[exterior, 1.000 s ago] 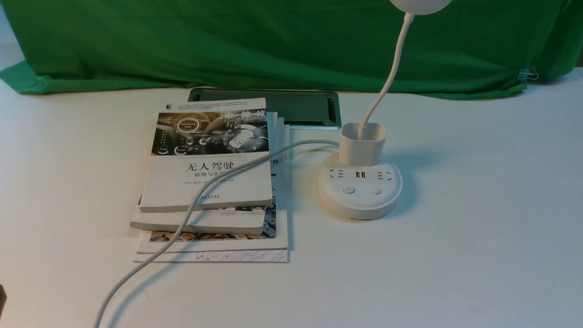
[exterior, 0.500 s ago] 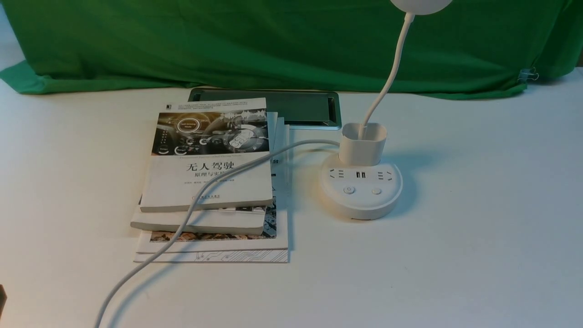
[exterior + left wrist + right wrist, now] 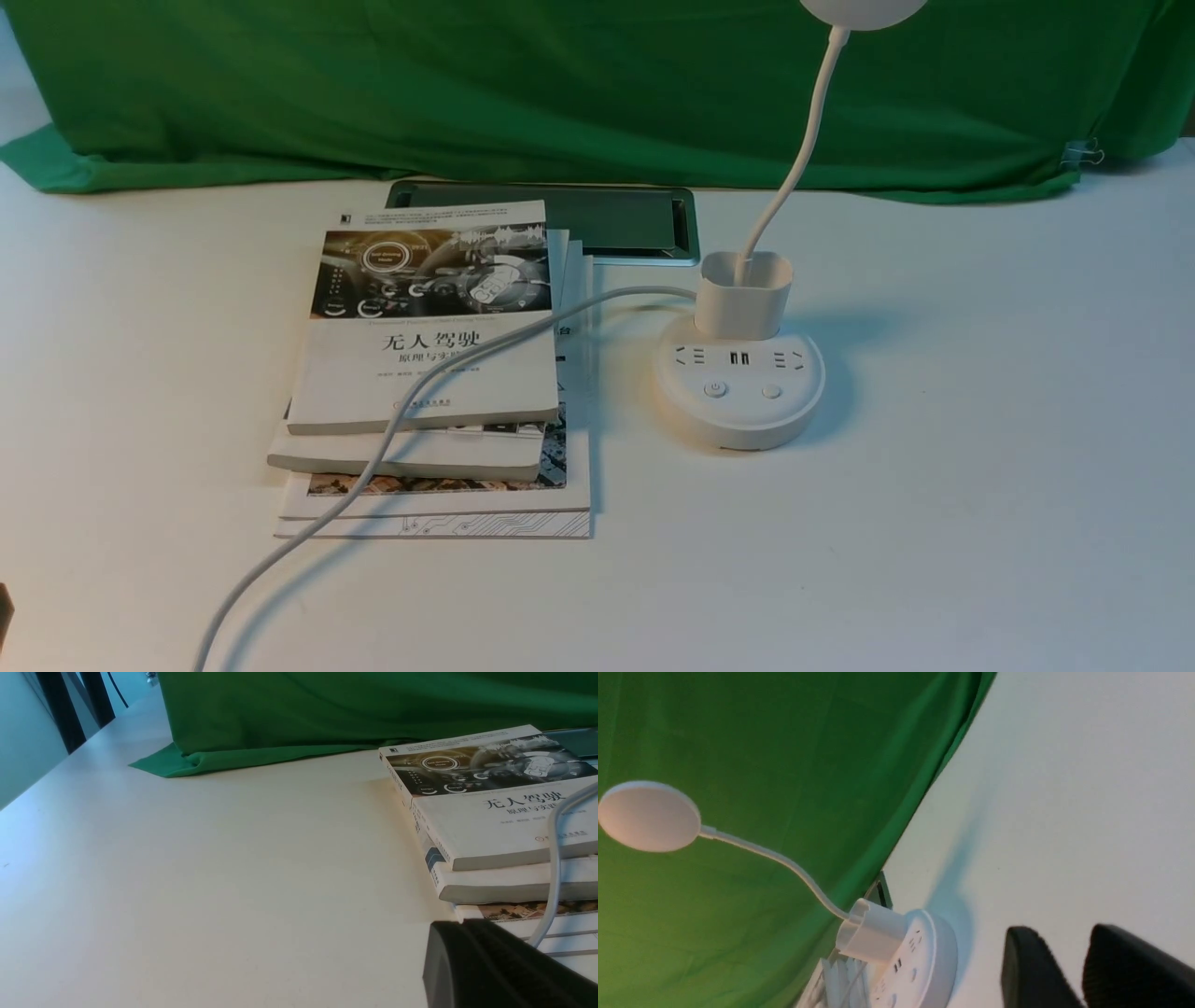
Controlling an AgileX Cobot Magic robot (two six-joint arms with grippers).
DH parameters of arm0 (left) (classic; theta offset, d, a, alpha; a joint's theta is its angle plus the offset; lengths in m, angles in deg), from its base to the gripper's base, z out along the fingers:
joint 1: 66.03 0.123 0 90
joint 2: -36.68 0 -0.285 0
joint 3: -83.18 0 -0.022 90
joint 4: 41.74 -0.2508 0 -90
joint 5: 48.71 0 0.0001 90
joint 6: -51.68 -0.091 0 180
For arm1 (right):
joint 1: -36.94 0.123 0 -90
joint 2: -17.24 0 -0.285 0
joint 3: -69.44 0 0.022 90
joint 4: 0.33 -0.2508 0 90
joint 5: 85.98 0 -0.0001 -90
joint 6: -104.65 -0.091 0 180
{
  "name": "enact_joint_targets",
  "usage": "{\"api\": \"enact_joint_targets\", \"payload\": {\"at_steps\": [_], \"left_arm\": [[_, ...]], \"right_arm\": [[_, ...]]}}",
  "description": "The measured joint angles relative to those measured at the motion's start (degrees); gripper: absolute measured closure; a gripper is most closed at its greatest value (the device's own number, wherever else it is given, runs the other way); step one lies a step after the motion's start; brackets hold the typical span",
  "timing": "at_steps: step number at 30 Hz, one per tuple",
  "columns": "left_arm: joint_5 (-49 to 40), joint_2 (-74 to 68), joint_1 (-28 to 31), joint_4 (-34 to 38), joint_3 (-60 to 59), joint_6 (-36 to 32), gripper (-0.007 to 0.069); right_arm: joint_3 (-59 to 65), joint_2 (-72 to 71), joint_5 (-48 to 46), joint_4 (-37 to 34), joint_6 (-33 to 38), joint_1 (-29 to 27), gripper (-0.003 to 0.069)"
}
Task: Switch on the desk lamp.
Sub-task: Use the right arm to press the button switch on the lamp holder
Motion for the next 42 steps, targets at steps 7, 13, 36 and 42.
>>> {"api": "enact_joint_targets", "payload": {"at_steps": [7, 13, 36, 42], "left_arm": [[0.0, 0.0, 0.0, 0.0, 0.0, 0.0, 0.0603], [0.0, 0.0, 0.0, 0.0, 0.0, 0.0, 0.0603], [0.0, 0.0, 0.0, 0.0, 0.0, 0.0, 0.0603], [0.0, 0.0, 0.0, 0.0, 0.0, 0.0, 0.0603]], "right_arm": [[-1.8, 0.1, 7.1, 0.2, 14.5, 0.0, 0.0431], [-19.3, 10.8, -5.8, 0.3, 43.0, 0.0, 0.0613], [-69.5, 73.6, -39.0, 0.3, 69.6, 19.2, 0.063], [-73.7, 85.7, -38.9, 1.1, 69.3, 22.4, 0.063]]}}
